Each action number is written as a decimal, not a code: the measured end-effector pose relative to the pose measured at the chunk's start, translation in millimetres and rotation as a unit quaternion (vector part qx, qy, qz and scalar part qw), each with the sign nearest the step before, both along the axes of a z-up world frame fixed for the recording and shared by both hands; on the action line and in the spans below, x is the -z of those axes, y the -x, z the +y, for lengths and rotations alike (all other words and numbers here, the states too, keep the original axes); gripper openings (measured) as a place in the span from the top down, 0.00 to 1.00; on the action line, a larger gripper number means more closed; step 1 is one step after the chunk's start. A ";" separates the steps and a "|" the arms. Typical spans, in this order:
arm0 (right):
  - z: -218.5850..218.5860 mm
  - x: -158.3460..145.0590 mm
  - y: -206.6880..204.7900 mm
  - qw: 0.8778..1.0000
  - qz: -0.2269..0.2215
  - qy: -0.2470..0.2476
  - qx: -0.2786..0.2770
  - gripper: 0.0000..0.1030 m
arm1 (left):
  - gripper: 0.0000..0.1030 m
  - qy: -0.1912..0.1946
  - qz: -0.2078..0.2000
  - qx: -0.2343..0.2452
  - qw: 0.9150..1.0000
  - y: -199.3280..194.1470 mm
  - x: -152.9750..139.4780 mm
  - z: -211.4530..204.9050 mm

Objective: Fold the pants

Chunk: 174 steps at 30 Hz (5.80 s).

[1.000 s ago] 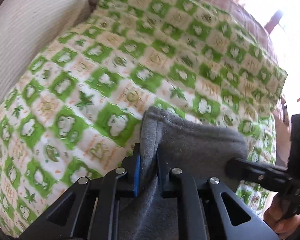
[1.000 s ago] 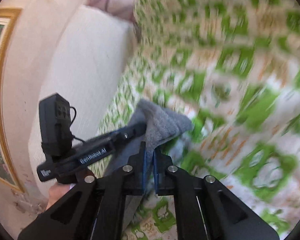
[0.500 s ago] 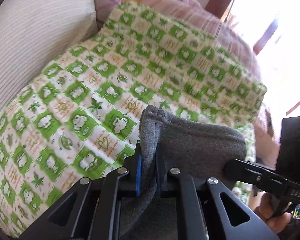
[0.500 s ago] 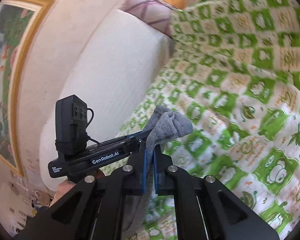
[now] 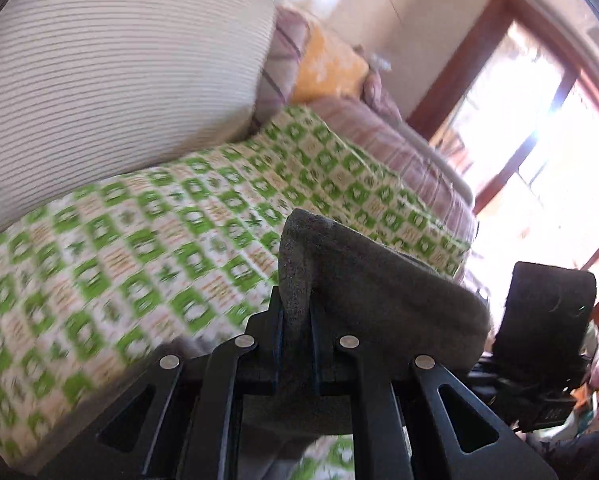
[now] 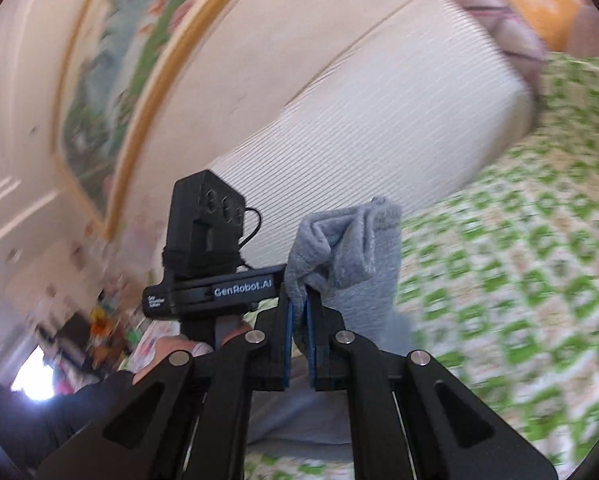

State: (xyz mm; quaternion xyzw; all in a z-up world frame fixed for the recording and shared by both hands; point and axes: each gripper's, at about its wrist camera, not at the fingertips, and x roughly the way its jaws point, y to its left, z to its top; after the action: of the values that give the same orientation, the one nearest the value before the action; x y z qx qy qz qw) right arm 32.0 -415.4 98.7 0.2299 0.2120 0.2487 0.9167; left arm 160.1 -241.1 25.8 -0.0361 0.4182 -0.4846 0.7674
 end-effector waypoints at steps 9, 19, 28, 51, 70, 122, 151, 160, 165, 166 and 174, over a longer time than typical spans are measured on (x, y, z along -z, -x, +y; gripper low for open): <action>97.1 45.0 -16.0 0.993 0.059 0.009 -0.098 0.94 | 0.91 0.045 0.067 -0.110 0.991 12.0 46.1 115.0; 168.7 100.5 -35.6 0.981 0.123 0.044 -0.147 0.94 | 0.89 0.051 0.121 -0.196 0.972 13.5 100.7 197.1; 200.0 134.4 -41.9 0.961 0.190 0.119 -0.162 0.84 | 0.73 0.042 0.166 -0.261 0.950 27.6 122.2 261.2; 126.6 84.7 -66.2 0.970 0.182 0.155 -0.040 0.61 | 0.48 -0.002 0.137 -0.237 0.962 85.7 99.2 193.1; 129.1 100.7 -84.4 0.948 0.239 0.209 0.006 0.75 | 0.58 0.002 0.151 -0.287 0.946 73.5 117.0 221.3; 497.4 145.5 22.6 0.836 0.153 0.367 -0.379 0.40 | 0.39 0.044 0.115 -0.575 0.808 240.7 91.4 540.2; 532.5 204.4 47.1 0.779 0.203 0.397 -0.441 0.91 | 0.86 -0.088 0.068 -0.440 0.891 247.3 125.6 511.7; 532.9 163.4 27.6 0.793 0.208 0.337 -0.463 0.55 | 0.37 0.039 0.146 -0.542 0.827 283.2 127.6 530.6; 563.0 142.3 -11.6 0.802 0.192 0.340 -0.452 0.49 | 0.22 0.139 0.215 -0.594 0.763 287.3 142.8 524.1; 574.0 140.9 -17.9 0.801 0.187 0.348 -0.450 0.47 | 0.22 0.157 0.233 -0.606 0.745 284.9 148.8 522.3; 640.4 150.5 -48.7 0.784 0.175 0.382 -0.456 0.44 | 0.22 0.159 0.253 -0.632 0.716 264.7 159.7 512.5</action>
State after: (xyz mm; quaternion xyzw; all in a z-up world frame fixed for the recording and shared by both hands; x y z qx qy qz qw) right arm 80.7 224.9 -51.7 -0.2230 0.5268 0.4921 0.6562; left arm -104.6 271.4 -133.9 -0.5347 0.3932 0.0804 0.7437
